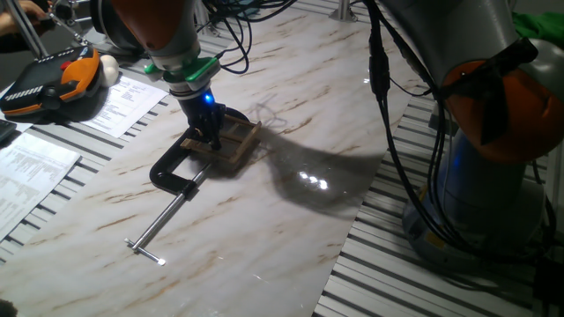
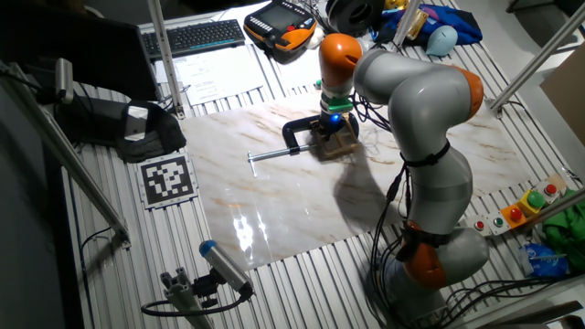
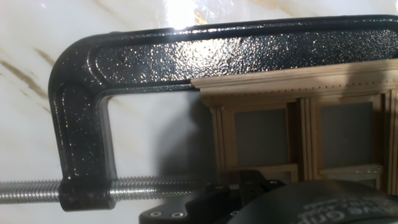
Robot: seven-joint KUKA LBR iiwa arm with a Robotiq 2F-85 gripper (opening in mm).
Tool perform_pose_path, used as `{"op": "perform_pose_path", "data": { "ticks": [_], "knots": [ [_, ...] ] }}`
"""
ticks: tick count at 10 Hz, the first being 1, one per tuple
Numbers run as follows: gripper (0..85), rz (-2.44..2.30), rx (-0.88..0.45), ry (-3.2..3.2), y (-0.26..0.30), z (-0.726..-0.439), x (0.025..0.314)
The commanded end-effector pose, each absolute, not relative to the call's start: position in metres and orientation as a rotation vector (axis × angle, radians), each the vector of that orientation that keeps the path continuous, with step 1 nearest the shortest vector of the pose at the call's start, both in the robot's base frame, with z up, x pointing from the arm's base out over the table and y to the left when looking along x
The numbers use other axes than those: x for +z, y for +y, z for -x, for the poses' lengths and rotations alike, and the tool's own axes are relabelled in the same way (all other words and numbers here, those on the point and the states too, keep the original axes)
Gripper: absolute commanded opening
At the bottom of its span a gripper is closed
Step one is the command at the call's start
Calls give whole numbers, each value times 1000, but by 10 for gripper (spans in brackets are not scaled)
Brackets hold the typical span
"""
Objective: Open a sliding window
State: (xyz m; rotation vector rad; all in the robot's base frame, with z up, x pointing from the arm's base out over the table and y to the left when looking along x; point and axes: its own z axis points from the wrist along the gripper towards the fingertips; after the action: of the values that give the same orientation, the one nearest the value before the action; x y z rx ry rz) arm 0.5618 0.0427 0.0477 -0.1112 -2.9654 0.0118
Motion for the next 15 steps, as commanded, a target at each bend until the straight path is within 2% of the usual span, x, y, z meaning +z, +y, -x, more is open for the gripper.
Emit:
{"op": "perform_pose_path", "data": {
  "ticks": [1,15],
  "knots": [
    [0,111,13,-2965,43,-562,47],
    [0,126,11,-2946,41,-560,47]
  ]
}}
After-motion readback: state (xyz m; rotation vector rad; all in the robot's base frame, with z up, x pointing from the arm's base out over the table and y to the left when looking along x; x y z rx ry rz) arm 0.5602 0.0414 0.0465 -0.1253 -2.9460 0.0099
